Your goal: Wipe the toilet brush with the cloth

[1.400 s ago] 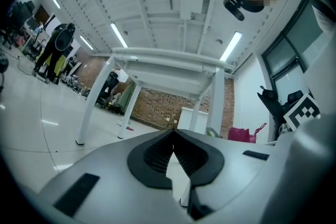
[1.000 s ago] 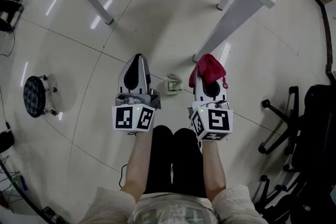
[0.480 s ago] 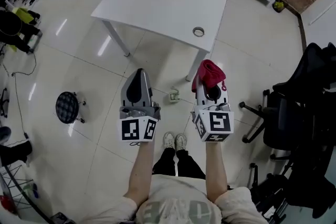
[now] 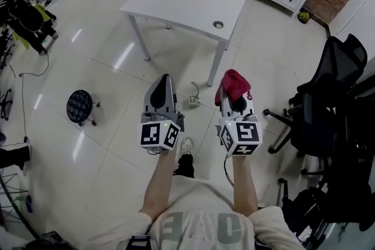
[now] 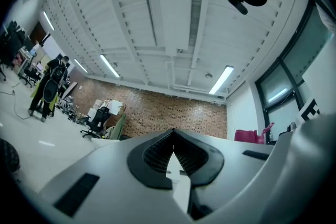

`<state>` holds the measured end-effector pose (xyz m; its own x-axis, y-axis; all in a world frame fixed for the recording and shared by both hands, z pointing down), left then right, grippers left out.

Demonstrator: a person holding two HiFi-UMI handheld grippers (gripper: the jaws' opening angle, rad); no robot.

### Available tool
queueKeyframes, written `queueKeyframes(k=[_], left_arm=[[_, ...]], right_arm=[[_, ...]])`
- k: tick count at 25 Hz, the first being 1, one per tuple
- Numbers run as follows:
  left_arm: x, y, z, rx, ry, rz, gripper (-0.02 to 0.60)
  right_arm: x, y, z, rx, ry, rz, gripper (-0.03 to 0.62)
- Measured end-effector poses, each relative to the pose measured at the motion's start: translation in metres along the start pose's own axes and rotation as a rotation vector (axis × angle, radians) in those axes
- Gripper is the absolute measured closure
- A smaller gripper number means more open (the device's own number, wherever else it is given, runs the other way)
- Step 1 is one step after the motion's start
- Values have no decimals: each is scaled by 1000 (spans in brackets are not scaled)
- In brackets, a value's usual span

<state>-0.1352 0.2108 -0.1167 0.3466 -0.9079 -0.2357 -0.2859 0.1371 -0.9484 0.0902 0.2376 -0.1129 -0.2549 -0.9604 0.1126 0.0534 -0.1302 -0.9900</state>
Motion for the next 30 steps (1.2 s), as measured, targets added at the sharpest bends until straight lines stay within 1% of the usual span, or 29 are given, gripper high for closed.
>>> queueKeyframes(k=[1, 5, 8, 11, 14, 18, 20, 22, 24, 26, 30], left_arm=[[-25, 3, 11, 0, 6, 0, 577], [-125, 11, 58, -5, 5, -25, 576], [-184, 18, 87, -11, 21, -70, 577], [-219, 30, 102, -12, 20, -68, 577], [-239, 43, 110, -3, -26, -62, 575], [-264, 63, 116, 11, -56, -29, 577], [-276, 64, 114, 13, -72, -40, 577], [-285, 60, 108, 1, -72, -55, 577], [-293, 56, 101, -12, -52, -72, 577], [-298, 54, 96, -7, -39, -91, 577], [-301, 60, 90, 1, -49, -83, 577]], right_arm=[[-26, -5, -5, 10, 6, 8, 563], [-132, -27, -24, 128, 63, 33, 562], [-195, -38, -40, 119, 64, -16, 562], [-234, -36, -60, 100, 94, -29, 562], [-255, -34, -79, 72, 100, -25, 562], [-273, -27, -103, 44, 119, -12, 562], [-277, -29, -116, 49, 120, -5, 562], [-276, -35, -126, 61, 131, -17, 562], [-275, -41, -137, 71, 154, -29, 562], [-276, -44, -146, 66, 169, -33, 562], [-277, -38, -158, 46, 171, -26, 562]])
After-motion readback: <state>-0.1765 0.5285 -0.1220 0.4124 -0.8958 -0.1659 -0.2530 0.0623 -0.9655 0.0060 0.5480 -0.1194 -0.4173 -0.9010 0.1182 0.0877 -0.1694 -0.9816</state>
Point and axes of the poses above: the fingertips, and each gripper's own axes: x forward along the fingers, z to its right, y out of its top, the point moved 9 cm from there along -x, backward along the fingers
